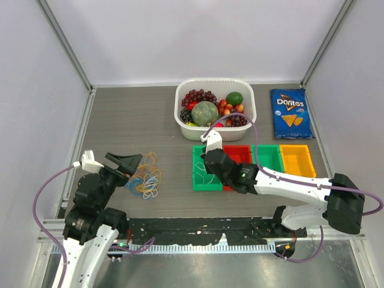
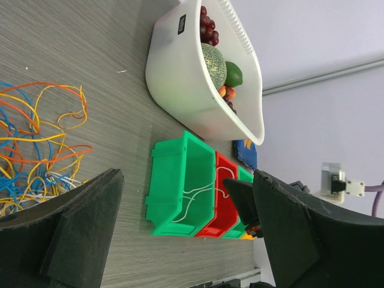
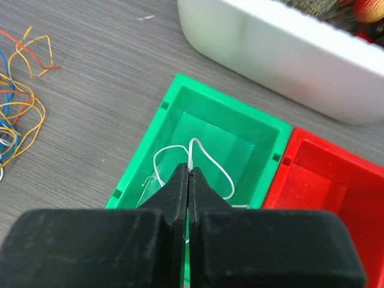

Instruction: Untangle the cables

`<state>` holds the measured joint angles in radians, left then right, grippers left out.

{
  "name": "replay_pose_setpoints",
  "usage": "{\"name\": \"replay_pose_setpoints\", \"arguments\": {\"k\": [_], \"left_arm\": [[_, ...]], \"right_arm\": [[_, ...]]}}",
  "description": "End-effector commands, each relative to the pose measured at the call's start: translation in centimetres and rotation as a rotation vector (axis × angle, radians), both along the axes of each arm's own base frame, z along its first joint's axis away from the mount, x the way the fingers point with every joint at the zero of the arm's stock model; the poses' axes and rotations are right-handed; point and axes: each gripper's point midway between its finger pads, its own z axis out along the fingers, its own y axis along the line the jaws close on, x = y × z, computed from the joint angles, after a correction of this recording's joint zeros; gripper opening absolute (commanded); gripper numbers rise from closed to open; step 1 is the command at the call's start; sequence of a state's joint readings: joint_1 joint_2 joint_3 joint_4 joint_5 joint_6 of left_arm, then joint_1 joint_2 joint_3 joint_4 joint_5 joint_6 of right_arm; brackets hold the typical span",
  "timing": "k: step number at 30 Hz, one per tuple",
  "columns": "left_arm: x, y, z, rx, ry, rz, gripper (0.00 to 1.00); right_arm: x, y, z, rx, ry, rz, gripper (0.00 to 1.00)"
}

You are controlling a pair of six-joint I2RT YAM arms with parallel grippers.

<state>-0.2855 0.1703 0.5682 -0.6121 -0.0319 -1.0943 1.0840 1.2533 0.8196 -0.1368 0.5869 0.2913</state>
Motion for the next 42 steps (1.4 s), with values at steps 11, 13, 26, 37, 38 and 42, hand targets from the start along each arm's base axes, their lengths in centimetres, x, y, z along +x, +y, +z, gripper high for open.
{"name": "replay_pose_setpoints", "arguments": {"k": [11,13,26,37,38,42], "left_arm": [[1.0,-0.6,-3.3,0.065,0.112,-0.031,0.89],[1.2,-0.6,-3.9,0.069,0.133,-0.031,0.89],[1.3,2.3,-6.9,0.174,0.303,0.115,0.94],[0.2,3.9,-6.0,0.167,0.269,0.193,0.9],[0.0,4.1,-6.1,0.165,0.273,0.206,0.9],[-0.6,4.5,-7.1,0.121,0.301,0.244,0.88]], "right_arm": [[3.1,0.5,-6.5,0.156,0.183,-0.067,0.01],[3.0,0.4,-6.9,0.119,0.201,-0.058,0.01],[2.0,-1.2,-1.4,0.023,0.165,-0.05,0.64],[-1.1,11.0,2.9,0.318,0.219,0.344,0.65],[-1.2,13.0,2.8,0.353,0.21,0.382,0.62],[-2.7,19.0,3.0,0.421,0.266,0.542,0.56]]}}
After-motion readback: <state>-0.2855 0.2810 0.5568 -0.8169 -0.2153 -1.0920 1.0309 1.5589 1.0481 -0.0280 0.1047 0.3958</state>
